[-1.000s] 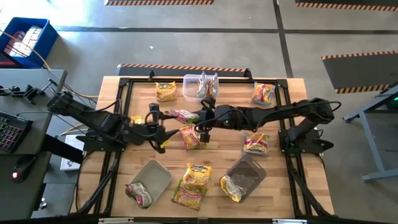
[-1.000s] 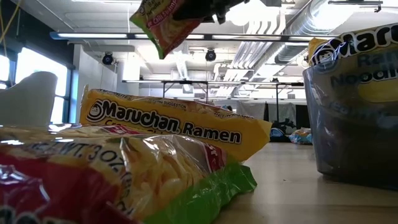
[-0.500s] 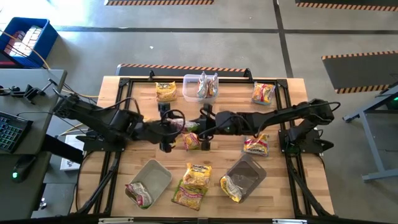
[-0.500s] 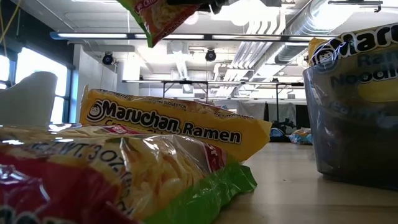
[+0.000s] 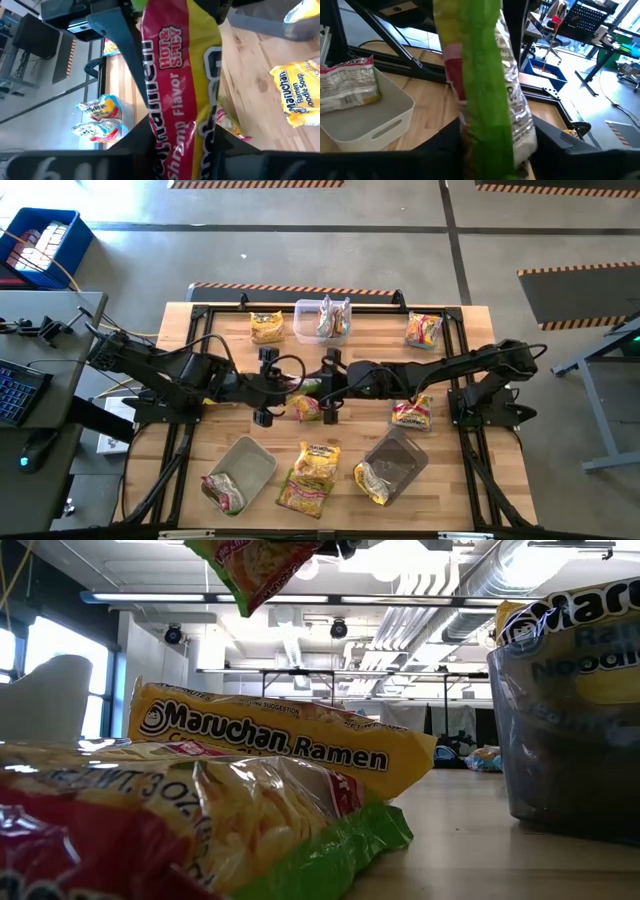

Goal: Sort Maruchan noodles
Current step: Put the green noodle pack into the gray bin

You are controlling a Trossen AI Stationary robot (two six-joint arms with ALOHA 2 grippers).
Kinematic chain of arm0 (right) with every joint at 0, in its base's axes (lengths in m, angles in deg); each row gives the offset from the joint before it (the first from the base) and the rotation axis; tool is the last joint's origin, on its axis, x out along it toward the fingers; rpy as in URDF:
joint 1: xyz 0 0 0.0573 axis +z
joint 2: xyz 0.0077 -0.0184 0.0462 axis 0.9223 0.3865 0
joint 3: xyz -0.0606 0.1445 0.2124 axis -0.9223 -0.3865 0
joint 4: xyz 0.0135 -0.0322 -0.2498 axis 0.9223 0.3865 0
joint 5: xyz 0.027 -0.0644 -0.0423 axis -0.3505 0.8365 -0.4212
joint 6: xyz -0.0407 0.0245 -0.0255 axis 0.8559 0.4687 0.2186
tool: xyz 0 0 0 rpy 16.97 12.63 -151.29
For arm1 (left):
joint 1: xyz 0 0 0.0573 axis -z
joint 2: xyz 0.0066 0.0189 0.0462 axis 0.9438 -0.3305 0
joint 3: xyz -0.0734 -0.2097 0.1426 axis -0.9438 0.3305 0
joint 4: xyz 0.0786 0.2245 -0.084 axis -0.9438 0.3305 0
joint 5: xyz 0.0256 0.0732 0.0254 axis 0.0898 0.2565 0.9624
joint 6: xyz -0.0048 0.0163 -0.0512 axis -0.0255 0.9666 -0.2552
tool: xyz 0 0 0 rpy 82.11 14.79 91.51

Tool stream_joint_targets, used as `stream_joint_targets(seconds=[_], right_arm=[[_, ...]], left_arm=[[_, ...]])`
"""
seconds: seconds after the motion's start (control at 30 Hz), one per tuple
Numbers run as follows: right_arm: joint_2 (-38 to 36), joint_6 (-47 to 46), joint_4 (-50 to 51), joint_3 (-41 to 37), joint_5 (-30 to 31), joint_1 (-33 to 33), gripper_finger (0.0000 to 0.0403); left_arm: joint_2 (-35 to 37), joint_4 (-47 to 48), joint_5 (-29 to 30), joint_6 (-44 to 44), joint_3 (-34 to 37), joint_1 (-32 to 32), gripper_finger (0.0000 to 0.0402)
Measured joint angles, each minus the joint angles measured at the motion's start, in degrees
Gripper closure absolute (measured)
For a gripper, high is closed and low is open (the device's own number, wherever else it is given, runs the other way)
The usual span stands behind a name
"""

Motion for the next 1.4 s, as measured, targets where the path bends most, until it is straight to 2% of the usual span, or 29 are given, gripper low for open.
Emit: stream_joint_targets(seconds=[0.1, 0.2, 0.3, 0.4, 0.53, 0.67, 0.87, 1.03, 1.17, 1.4], right_arm=[[0.0, 0.96, -0.02, 0.0, 0.76, 0.26, 0.0224], [-0.14, 4.06, -0.21, 0.0, 4.83, 1.18, 0.0208], [-1.43, 7.41, 1.3, 0.0, 9.49, 2.89, 0.0204], [-3.35, 8.34, 5.12, 0.0, 11.26, 4.21, 0.021], [-4.67, 5.94, 11.07, 0.0, 11.2, 4.55, 0.0244], [-4.53, 1.61, 15.42, 0.0, 15.4, 3.96, 0.0303], [-2.17, -0.7, 15.91, 0.0, 16.56, 5.14, 0.0394], [0.41, -1.33, 12.58, 0.0, 17.85, 5.65, 0.0387], [2.2, -2.25, 10.97, 0.0, 17.81, 5.81, 0.0394], [4.68, -2.37, 7.81, 0.0, 17.24, 5.95, 0.0399]], left_arm=[[0.0, 0.42, -0.24, 0.11, 0.0, 0.02, 0.0336], [0.5, 1.75, 0.05, 1.13, 0.0, 0.65, 0.0336], [0.7, 2.08, 0.52, 2.65, -0.01, 2.15, 0.0336], [0.98, 4.21, -0.26, 3.67, -0.11, 4.37, 0.034], [0.94, 8.96, -4.16, 2.89, -0.03, 8.26, 0.0345], [0.66, 13.32, -15.72, 1.37, 0.17, 14.62, 0.0352], [-1.98, 15.67, -15.89, -5.19, 0.13, 25.47, 0.0365], [-6.92, 18.03, -15.3, -10.73, 0.11, 31.9, 0.0366], [-10.96, 19.37, -17.36, -15.01, 0.11, 36.1, 0.0366], [-14.62, 19.2, -17.08, -20.4, 0.09, 40.03, 0.0366]])
